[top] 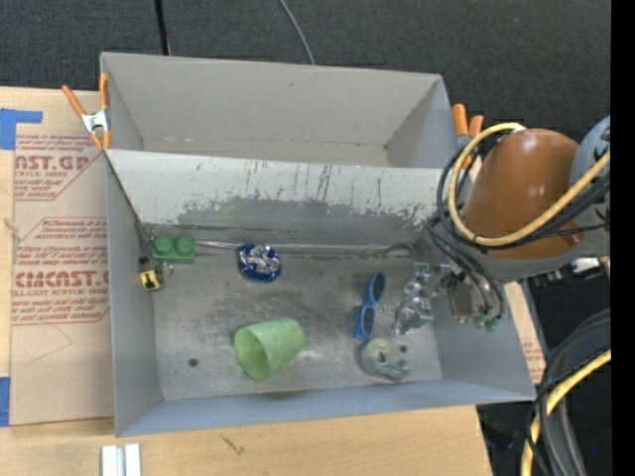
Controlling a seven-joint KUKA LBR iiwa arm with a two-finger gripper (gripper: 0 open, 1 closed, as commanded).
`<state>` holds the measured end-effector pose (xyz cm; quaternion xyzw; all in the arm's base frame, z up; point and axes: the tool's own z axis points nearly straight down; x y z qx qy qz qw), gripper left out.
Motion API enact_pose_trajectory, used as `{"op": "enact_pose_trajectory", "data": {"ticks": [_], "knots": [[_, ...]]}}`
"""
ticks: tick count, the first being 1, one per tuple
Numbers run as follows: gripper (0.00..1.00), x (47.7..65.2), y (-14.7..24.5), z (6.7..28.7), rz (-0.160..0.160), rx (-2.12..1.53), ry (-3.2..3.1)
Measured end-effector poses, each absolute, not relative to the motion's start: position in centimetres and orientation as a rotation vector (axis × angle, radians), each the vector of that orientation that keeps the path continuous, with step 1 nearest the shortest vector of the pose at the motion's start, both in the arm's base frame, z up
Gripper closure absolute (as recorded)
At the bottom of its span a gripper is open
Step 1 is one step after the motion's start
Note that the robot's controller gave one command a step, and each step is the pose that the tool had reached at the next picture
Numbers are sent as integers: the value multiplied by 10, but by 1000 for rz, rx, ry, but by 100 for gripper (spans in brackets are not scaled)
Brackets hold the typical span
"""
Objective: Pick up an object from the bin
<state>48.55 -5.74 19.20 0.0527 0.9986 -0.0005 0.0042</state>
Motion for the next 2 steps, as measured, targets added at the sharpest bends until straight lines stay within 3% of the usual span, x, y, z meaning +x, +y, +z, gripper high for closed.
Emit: {"op": "enact_pose_trajectory", "data": {"ticks": [1, 2], "knots": [[0, 484, -56, 188, 0, 162, 3136], [0, 521, -34, 70, 1, 405, 3107]]}}
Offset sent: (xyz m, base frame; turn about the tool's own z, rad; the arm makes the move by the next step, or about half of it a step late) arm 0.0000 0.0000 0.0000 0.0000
